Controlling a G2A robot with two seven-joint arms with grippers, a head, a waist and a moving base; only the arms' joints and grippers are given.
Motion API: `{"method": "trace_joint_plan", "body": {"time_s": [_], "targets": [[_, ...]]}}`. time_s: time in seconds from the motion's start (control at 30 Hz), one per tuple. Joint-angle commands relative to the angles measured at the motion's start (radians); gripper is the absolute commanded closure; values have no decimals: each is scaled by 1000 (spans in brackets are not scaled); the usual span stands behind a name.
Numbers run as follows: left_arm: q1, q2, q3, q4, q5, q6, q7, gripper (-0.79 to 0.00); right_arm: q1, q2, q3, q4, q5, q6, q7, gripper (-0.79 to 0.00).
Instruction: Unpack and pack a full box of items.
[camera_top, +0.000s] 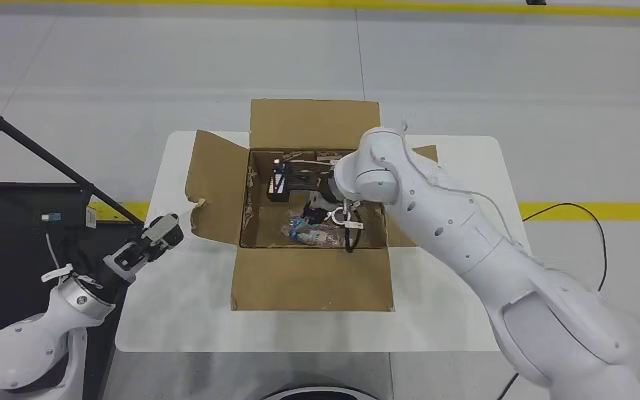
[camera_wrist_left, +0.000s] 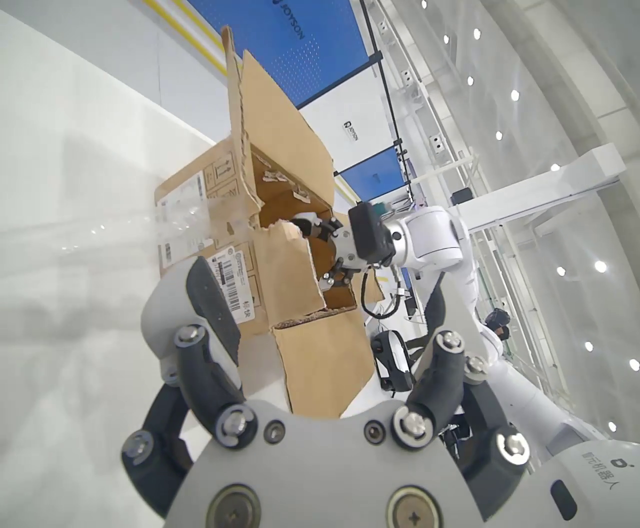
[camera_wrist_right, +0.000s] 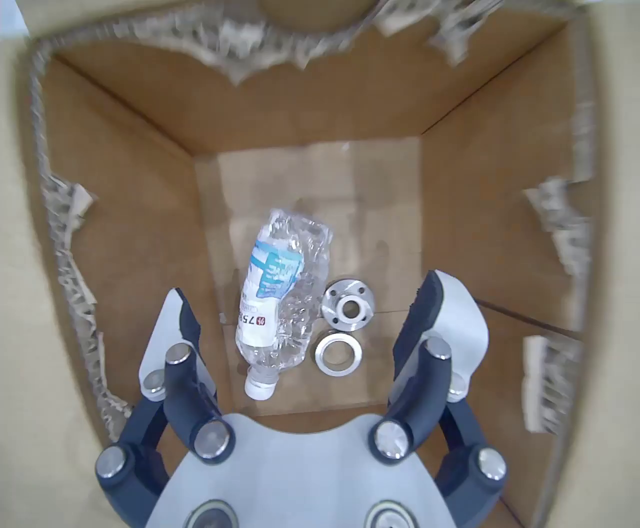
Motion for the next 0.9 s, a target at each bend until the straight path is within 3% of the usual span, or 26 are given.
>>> {"method": "trace_joint_plan", "body": {"time_s": [0.0,0.23,0.47,0.63,0.87], "targets": [[3,2,14,-6,8,-8,-6,-785,-36,33,62,-92,-16,24,1,-785],[-3,7,71,-31,10,4,-6,-785,-249,147,340,-438,-39,80,-14,-785],[-24,12,127,-43,39,12,2,-785,-473,216,605,-718,-2,131,-20,-785],[-37,16,164,-67,52,12,2,-785,-613,246,780,-819,69,185,-47,-785],[-78,22,254,-64,104,34,-5,-785,-763,275,980,-817,268,182,-73,-785]]}}
